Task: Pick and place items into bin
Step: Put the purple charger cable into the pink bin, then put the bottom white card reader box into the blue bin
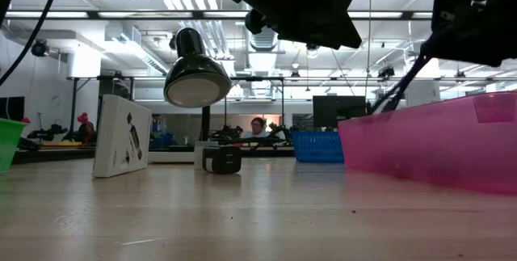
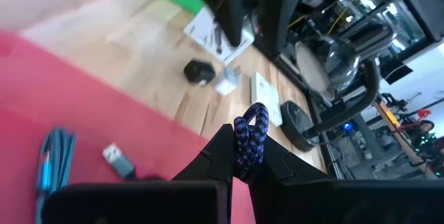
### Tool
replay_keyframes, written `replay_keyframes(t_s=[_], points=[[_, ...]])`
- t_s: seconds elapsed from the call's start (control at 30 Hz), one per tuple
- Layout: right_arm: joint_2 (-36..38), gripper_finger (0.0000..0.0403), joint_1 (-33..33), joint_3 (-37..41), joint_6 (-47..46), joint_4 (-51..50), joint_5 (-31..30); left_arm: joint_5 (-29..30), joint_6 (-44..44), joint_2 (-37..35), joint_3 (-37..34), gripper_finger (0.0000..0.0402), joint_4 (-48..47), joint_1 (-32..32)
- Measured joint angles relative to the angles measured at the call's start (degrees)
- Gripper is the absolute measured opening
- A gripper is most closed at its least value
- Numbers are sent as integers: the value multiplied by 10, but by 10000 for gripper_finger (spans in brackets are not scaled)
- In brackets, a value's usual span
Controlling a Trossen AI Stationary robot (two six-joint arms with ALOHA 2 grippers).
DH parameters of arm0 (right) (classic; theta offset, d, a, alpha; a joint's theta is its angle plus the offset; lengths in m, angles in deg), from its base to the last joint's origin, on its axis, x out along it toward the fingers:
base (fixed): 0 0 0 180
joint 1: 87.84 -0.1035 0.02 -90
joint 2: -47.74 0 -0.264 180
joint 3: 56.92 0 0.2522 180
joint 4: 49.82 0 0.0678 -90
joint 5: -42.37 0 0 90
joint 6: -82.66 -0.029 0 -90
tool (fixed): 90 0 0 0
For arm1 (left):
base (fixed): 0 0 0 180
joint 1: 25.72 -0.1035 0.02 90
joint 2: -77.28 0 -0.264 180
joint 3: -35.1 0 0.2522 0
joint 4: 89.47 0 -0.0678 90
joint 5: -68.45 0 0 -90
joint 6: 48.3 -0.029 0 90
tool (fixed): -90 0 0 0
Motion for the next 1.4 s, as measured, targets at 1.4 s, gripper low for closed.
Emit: replay_keyframes(t_s=[1.4], points=[[1, 123, 0, -30, -51, 12, -1, -11, 28, 0, 0, 148, -13, 8]])
